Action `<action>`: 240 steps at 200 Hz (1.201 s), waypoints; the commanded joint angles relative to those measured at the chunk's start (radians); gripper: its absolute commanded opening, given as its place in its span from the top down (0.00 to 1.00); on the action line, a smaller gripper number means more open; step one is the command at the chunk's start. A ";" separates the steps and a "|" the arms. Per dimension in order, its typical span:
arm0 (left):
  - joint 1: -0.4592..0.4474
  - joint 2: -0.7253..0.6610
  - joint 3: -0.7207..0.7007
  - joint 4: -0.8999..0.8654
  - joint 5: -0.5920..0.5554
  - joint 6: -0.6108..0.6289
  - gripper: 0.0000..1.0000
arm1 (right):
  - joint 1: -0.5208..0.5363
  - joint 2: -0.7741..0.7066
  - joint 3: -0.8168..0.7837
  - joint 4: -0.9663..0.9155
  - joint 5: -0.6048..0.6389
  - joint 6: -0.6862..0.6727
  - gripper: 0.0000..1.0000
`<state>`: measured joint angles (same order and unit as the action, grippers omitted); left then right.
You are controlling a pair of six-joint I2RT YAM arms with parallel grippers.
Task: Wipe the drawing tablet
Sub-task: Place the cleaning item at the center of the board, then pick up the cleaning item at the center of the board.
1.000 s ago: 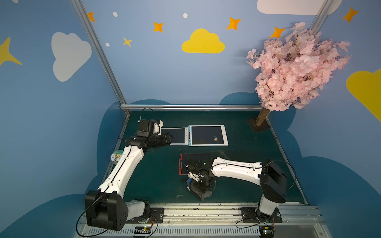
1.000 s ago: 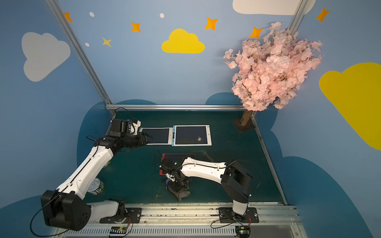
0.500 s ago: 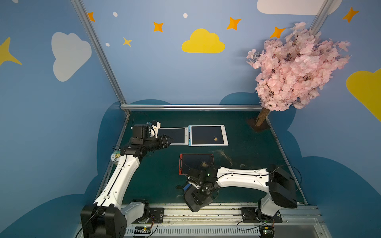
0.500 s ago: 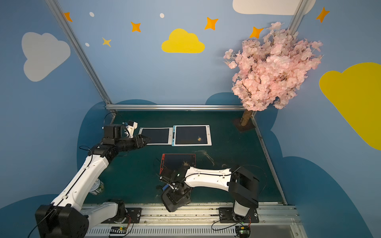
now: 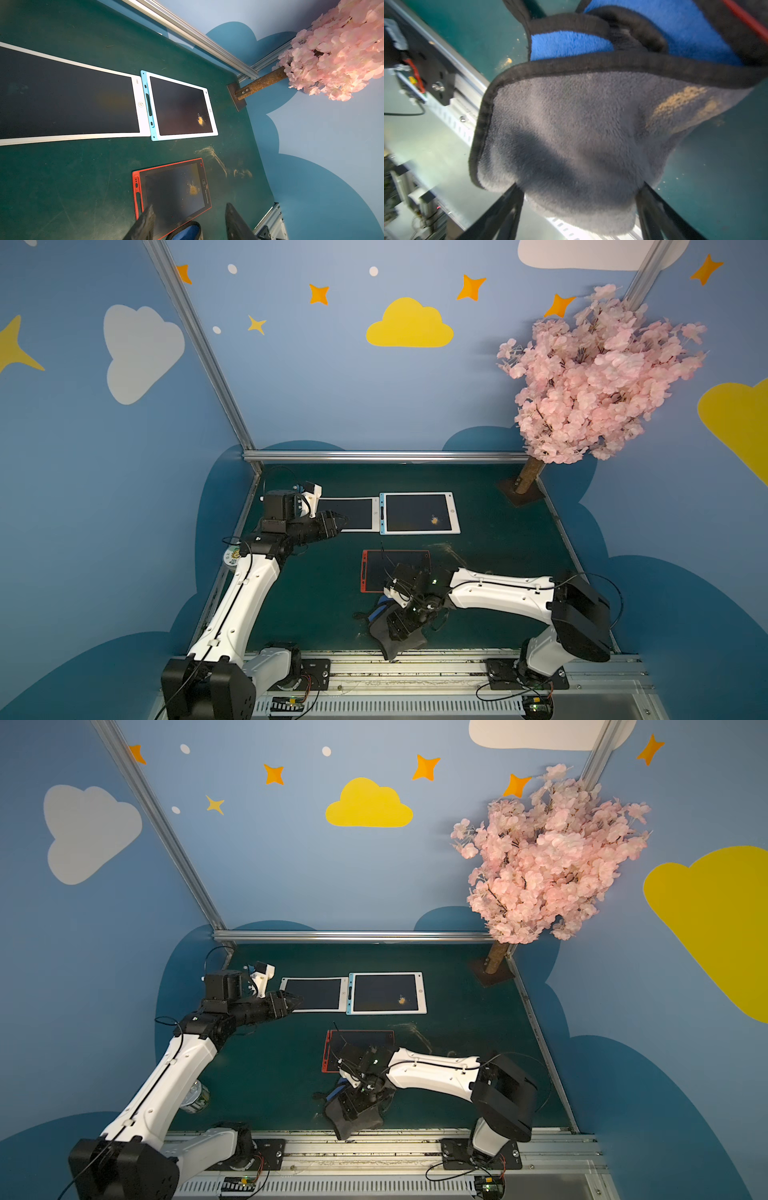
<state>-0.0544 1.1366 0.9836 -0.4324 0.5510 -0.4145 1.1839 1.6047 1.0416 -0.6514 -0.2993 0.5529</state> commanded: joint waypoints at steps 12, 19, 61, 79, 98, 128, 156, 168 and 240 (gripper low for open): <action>0.006 -0.016 -0.005 0.015 0.021 0.013 0.46 | -0.020 -0.071 -0.023 0.063 -0.117 -0.028 0.12; 0.006 -0.017 -0.005 0.014 0.021 0.013 0.46 | -0.021 -0.088 -0.031 0.065 -0.120 -0.038 0.12; 0.017 -0.016 -0.006 0.017 0.024 0.011 0.45 | -0.011 -0.193 0.002 -0.099 0.140 -0.089 0.12; 0.020 -0.013 -0.006 0.020 0.026 0.011 0.45 | -0.025 -0.240 -0.006 -0.122 0.190 -0.091 0.12; 0.021 -0.010 -0.006 0.020 0.028 0.009 0.46 | -0.040 -0.280 -0.042 -0.070 0.137 -0.077 0.12; 0.023 -0.011 -0.008 0.022 0.027 0.008 0.45 | -0.043 -0.284 -0.077 0.028 -0.105 -0.151 0.12; 0.027 -0.013 -0.015 0.036 0.038 0.006 0.45 | -0.039 -0.270 -0.059 -0.039 -0.007 -0.155 0.12; 0.028 -0.015 -0.018 0.040 0.040 0.005 0.45 | -0.038 -0.286 -0.042 -0.123 0.189 -0.117 0.12; 0.036 -0.011 -0.023 0.050 0.053 0.002 0.45 | -0.037 -0.384 -0.109 -0.029 0.072 -0.141 0.56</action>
<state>-0.0242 1.1366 0.9703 -0.4011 0.5823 -0.4152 1.1416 1.2263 0.9466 -0.7197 -0.1585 0.4339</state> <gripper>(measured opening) 0.552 0.087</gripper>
